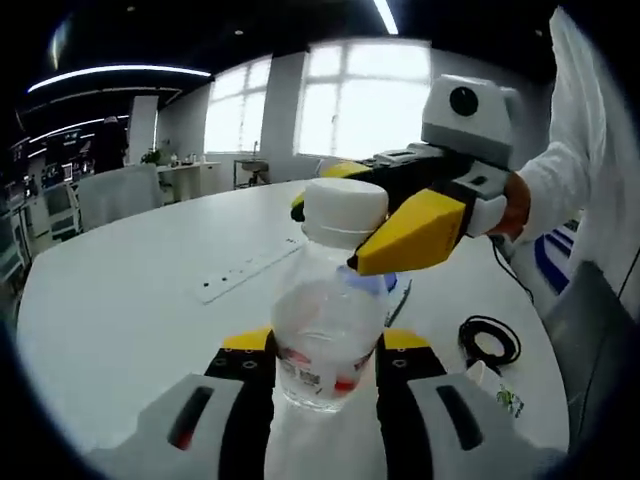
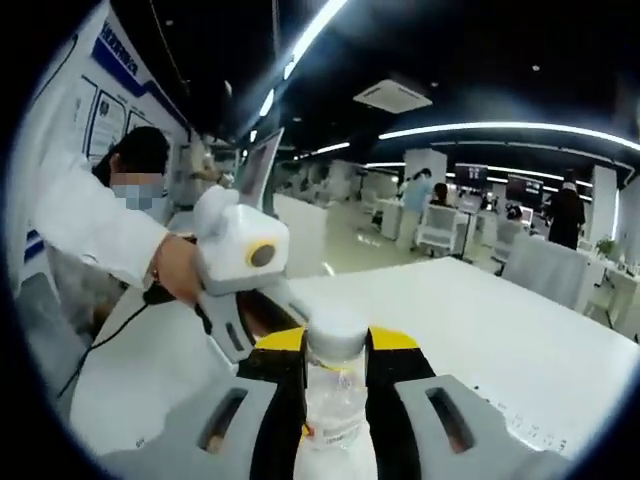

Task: Arrange the tabletop items into an orderly group along one side of the table until the central work area is clear of visible clutter.

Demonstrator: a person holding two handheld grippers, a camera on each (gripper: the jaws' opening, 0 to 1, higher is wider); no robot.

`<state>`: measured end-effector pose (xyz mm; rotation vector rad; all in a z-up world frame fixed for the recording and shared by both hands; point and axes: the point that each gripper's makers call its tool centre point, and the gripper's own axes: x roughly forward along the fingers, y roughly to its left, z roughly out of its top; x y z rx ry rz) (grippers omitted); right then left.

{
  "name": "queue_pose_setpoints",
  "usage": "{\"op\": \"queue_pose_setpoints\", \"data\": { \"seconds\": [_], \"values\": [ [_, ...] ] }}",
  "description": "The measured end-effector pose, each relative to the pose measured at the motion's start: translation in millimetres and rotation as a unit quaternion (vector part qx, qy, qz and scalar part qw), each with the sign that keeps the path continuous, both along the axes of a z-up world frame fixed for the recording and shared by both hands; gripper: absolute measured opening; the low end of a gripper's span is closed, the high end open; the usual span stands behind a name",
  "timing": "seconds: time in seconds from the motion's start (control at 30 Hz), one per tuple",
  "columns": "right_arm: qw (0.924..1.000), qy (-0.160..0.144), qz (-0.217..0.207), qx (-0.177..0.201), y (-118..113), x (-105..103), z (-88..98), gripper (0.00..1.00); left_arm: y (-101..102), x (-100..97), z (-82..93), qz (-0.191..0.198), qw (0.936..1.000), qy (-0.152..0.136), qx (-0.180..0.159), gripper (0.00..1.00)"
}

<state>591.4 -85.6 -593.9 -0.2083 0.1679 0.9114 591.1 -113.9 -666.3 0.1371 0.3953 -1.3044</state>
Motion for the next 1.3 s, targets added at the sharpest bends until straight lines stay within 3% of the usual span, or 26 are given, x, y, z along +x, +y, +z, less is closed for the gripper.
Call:
{"op": "queue_pose_setpoints", "data": {
  "seconds": [0.37,0.63,0.9,1.3],
  "values": [
    [0.9997,0.021,-0.008,-0.012,-2,-3,-15.0,0.2,1,-2.8,-11.3,-0.005,0.9998,0.002,0.017,0.39],
    [0.9995,0.031,-0.01,-0.004,-3,-2,-13.9,0.2,1,-2.5,-10.6,-0.003,0.9999,0.013,0.01,0.4],
    [0.9991,0.039,-0.013,0.01,-6,-3,-10.9,0.22,-2,-0.9,-9.0,0.005,0.9998,0.016,0.009,0.49],
    [0.9978,0.06,-0.024,0.015,-9,-5,-17.7,0.43,-1,-3.7,-6.1,0.005,0.9997,0.023,0.007,0.55]
  ]
}}
